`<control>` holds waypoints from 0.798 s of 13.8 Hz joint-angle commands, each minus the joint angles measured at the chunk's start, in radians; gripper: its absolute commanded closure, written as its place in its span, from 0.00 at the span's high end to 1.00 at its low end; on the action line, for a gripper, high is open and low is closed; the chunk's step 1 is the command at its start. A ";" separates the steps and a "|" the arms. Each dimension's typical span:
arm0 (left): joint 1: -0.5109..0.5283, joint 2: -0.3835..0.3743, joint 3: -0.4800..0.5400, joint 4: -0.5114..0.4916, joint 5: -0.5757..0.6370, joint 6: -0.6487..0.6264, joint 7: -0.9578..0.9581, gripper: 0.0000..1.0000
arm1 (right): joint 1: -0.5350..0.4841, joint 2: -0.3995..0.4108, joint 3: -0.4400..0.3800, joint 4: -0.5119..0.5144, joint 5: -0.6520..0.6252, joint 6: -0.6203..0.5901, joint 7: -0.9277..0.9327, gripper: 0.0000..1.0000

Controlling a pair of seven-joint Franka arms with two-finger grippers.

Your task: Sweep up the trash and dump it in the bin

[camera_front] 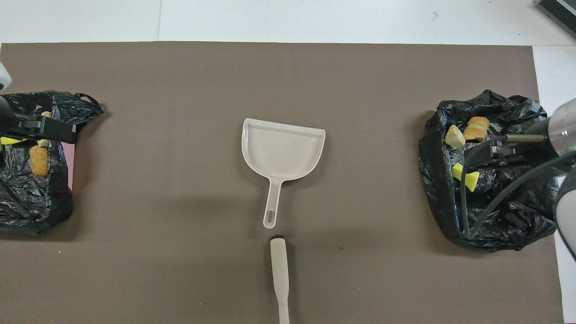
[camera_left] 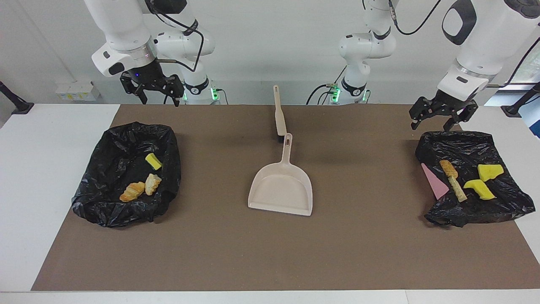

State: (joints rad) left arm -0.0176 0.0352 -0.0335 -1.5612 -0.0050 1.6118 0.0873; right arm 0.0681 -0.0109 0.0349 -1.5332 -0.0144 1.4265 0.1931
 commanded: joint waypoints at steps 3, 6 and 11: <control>-0.001 -0.064 -0.005 -0.002 0.014 -0.079 0.014 1.00 | -0.016 -0.017 0.011 -0.022 -0.013 0.023 -0.020 1.00; -0.004 -0.077 -0.006 -0.017 0.008 -0.086 0.011 1.00 | -0.017 -0.017 0.011 -0.021 -0.012 0.023 -0.020 1.00; -0.007 -0.077 -0.006 -0.022 0.003 -0.078 0.012 1.00 | -0.017 -0.017 0.003 -0.021 -0.012 0.023 -0.023 1.00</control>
State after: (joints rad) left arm -0.0195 -0.0253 -0.0429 -1.5638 -0.0046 1.5321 0.0892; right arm 0.0604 -0.0109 0.0330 -1.5332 -0.0144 1.4275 0.1931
